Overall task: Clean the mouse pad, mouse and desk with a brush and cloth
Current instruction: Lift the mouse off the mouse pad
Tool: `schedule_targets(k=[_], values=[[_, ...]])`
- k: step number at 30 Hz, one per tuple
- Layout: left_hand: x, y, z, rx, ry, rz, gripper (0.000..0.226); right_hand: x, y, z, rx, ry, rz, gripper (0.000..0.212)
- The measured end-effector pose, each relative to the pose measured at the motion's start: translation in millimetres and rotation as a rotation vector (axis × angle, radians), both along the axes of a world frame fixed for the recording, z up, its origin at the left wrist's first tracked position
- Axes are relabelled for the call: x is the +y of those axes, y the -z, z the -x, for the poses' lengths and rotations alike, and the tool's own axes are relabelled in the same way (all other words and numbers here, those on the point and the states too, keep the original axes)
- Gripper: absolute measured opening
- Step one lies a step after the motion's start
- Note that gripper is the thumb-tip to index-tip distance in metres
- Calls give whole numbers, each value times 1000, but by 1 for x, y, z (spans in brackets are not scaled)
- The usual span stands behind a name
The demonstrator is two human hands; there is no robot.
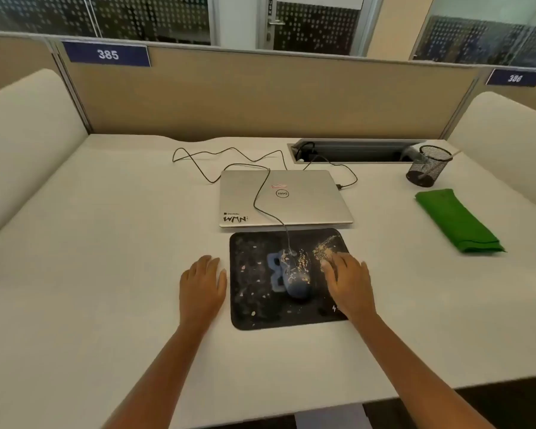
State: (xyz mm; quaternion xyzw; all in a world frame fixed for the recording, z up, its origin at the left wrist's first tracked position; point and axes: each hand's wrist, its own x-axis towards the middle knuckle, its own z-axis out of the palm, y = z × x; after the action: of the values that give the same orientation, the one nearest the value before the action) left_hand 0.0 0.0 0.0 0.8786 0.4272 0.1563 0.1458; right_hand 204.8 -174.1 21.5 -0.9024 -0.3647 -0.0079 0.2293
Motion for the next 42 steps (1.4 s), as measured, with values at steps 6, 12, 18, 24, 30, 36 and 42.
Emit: schedule_targets(k=[6, 12, 18, 24, 30, 36, 42], values=[[11, -1, 4, -14, 72, -35, 36, 22, -1, 47, 37, 70, -133, 45], [22, 1, 11, -43, 110, -77, 35, 41, 3, 66, 84, 187, 15, 84], [21, -1, 11, -68, 121, -75, 30, 50, 3, 73, 29, 282, 89, 81], [23, -1, 11, -67, 123, -65, 31, 53, 2, 75, 21, 334, 115, 76], [22, 2, 12, -80, 134, -68, 32, 56, -4, 74, 36, 368, 134, 78], [26, 5, 12, -37, 147, -87, 39, 57, -10, 74, 62, 364, 138, 81], [39, 1, 22, -32, 93, -82, 38, 74, -20, 88, 66, 332, 42, 77]])
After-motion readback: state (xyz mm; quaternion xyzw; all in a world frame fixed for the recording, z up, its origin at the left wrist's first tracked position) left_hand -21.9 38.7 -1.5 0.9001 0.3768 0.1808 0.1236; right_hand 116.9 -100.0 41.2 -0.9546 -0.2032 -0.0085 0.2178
